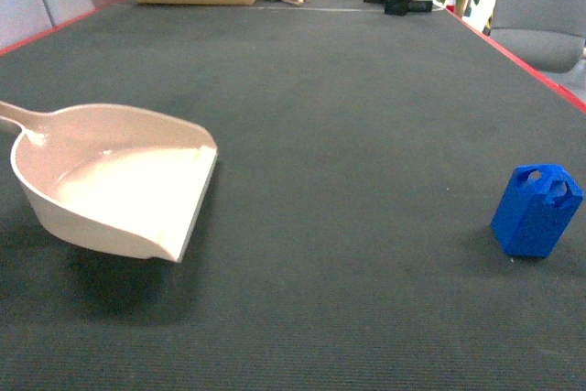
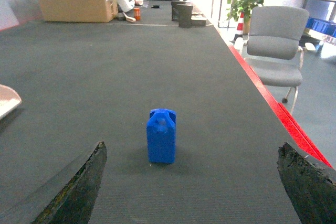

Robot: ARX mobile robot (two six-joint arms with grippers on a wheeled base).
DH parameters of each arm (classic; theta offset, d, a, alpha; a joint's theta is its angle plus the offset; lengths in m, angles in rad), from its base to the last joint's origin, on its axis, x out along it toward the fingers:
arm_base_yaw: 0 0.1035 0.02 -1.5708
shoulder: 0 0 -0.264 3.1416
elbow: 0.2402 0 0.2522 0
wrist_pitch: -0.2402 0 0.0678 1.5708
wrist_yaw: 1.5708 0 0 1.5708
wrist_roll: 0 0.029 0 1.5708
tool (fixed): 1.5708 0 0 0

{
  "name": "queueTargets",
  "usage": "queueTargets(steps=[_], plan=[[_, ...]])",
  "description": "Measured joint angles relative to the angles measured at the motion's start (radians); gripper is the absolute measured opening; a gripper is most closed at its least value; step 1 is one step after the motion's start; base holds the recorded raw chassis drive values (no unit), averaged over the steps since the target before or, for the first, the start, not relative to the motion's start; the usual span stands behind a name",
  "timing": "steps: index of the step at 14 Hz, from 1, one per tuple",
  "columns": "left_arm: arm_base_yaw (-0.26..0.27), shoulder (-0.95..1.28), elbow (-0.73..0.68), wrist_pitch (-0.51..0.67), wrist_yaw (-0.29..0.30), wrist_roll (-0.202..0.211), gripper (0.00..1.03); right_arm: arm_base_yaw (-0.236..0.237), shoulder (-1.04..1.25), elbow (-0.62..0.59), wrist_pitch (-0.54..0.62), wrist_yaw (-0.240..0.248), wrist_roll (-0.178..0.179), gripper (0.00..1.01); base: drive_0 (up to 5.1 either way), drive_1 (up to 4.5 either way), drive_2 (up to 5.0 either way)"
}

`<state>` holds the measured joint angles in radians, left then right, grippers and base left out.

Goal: Place part in tray to right shelf

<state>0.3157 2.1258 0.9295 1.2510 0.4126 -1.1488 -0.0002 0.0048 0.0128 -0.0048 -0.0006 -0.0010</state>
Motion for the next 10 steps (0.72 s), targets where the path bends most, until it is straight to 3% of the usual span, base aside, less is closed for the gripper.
queueTargets(steps=[6, 10], plan=[[-0.052, -0.131, -0.068, 0.037, 0.012, -0.031, 0.14, 0.000, 0.000, 0.000, 0.000, 0.000, 0.000, 0.98, 0.0, 0.00, 0.0], [-0.176, -0.206, -0.145, 0.033, 0.012, -0.076, 0.13, 0.000, 0.000, 0.000, 0.001, 0.000, 0.000, 0.98, 0.0, 0.00, 0.0]])
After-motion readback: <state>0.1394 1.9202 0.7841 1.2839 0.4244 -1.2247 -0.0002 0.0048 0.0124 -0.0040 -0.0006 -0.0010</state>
